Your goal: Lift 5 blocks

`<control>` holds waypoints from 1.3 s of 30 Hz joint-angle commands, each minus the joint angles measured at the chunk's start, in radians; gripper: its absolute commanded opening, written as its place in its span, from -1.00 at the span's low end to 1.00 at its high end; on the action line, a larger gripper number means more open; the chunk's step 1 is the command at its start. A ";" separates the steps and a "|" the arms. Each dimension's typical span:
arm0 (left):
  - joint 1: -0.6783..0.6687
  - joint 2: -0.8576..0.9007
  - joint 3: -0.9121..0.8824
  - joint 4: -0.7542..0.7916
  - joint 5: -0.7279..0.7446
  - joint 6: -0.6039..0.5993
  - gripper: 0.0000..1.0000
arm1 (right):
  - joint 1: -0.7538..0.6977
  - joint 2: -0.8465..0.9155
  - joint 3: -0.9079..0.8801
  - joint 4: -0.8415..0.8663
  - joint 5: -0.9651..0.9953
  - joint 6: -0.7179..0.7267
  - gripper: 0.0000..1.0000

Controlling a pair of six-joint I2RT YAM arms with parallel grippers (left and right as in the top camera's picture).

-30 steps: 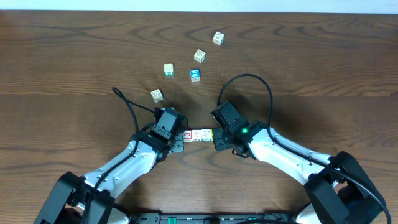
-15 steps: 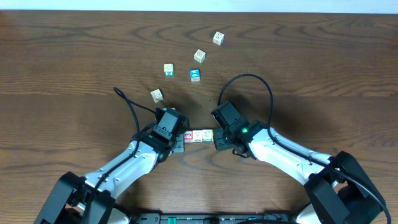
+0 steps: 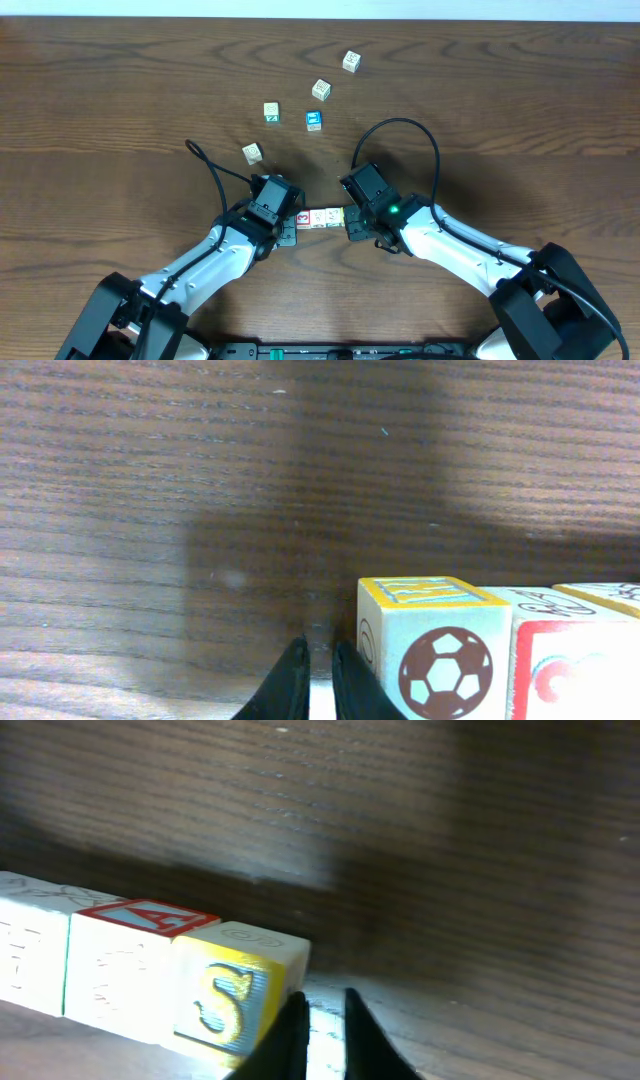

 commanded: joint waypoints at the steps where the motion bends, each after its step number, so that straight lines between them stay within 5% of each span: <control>1: -0.028 0.008 0.039 0.022 0.085 0.020 -0.76 | 0.018 -0.005 0.045 0.026 -0.133 -0.001 -0.70; 8: -0.028 0.008 0.039 0.022 0.085 0.020 -0.77 | 0.017 -0.005 0.045 0.024 -0.111 -0.001 -0.69; 18: -0.028 0.008 0.039 0.022 0.085 0.020 -0.76 | 0.016 -0.005 0.045 -0.020 -0.034 0.060 -0.97; 39: -0.028 0.008 0.039 0.015 0.085 0.020 -0.70 | 0.009 -0.005 0.045 -0.054 0.033 0.138 -0.97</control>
